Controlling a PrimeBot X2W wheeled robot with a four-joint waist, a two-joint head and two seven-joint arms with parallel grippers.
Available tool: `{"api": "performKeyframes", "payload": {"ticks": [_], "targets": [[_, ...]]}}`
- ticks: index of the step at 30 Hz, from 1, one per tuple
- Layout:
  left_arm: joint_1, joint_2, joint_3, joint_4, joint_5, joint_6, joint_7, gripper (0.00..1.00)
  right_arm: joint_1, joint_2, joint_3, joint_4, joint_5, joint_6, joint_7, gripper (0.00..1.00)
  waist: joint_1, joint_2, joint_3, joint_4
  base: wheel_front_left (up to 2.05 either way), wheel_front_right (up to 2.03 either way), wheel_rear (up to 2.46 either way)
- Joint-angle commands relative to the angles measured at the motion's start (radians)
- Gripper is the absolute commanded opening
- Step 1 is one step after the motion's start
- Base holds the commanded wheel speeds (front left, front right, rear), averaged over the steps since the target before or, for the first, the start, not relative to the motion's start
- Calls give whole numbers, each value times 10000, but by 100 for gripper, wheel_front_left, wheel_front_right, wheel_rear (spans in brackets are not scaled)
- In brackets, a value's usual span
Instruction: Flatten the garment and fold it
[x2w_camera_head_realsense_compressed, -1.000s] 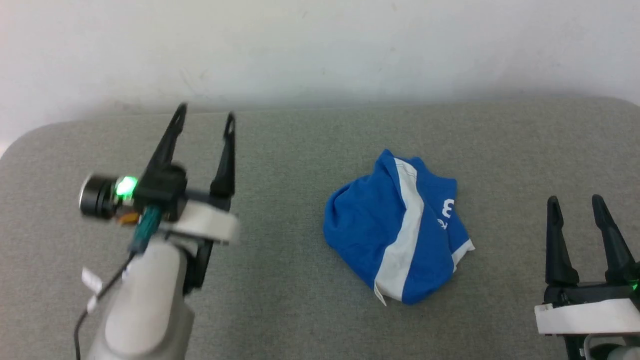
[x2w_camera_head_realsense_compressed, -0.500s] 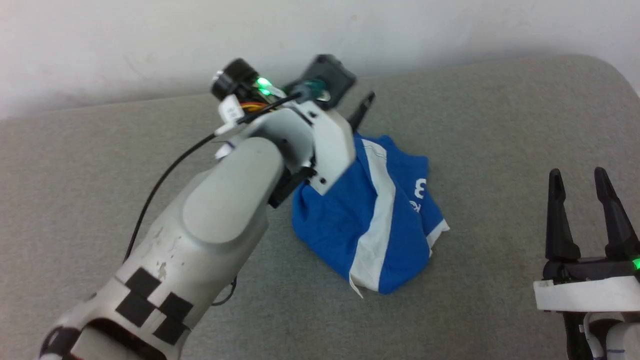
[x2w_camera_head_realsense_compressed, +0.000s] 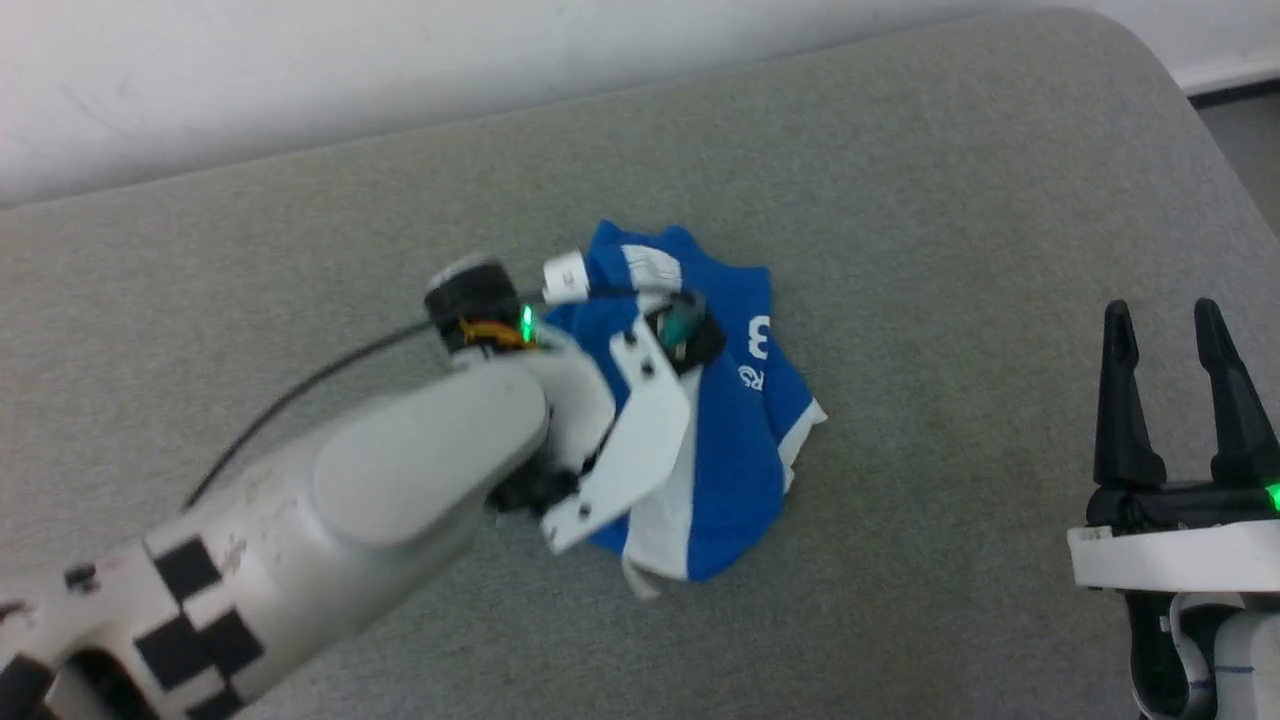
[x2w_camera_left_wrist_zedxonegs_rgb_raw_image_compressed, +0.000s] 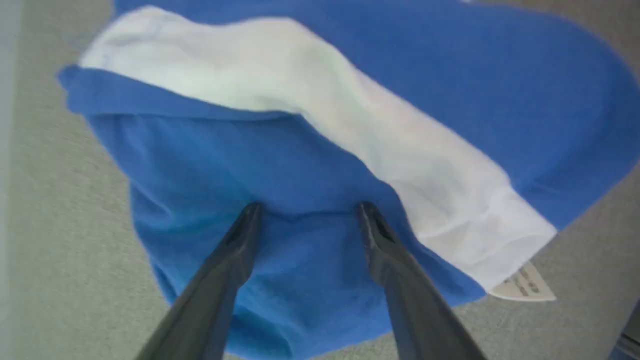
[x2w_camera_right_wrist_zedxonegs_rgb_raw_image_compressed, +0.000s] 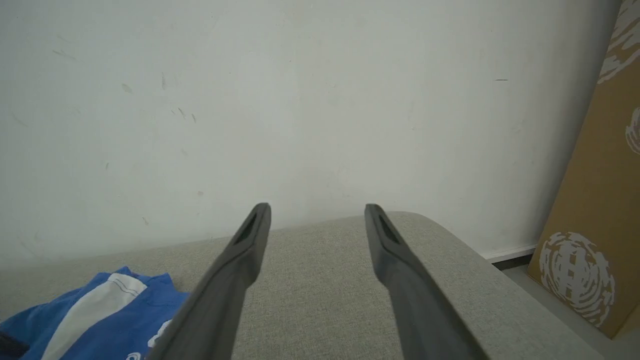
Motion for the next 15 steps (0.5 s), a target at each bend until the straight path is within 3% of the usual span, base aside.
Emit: {"api": "performKeyframes", "payload": {"ticks": [1, 6, 7, 8, 12, 15], "targets": [[695, 219, -73, -384, 323, -64, 747, 100, -196, 26, 39, 20, 110, -19, -47, 100, -1, 0, 398, -363, 0, 0, 0], [1382, 672, -76, -873, 606, -64, 1251, 100, -245, 26, -20, 72, 129, -19, -47, 100, -1, 0, 440, -222, 0, 0, 0], [1331, 695, -76, -889, 532, -64, 983, 7, -245, 26, -45, 77, 113, -19, -47, 100, -1, 0, 401, -135, 0, 0, 0], [1229, 695, -77, -915, 484, -64, 650, 0, -235, 26, -69, 77, 90, -19, -47, 100, -1, 0, 342, -25, 0, 0, 0], [802, 742, 11, -914, -27, -64, -1387, 0, -106, 26, -107, 57, -34, -19, -47, 100, -1, 0, -24, 458, 0, 0, 0], [992, 945, 717, -876, -569, -45, -2940, 0, 62, 26, -147, 43, -120, -19, -47, 100, -1, 0, -344, 843, 0, 0, 0]]}}
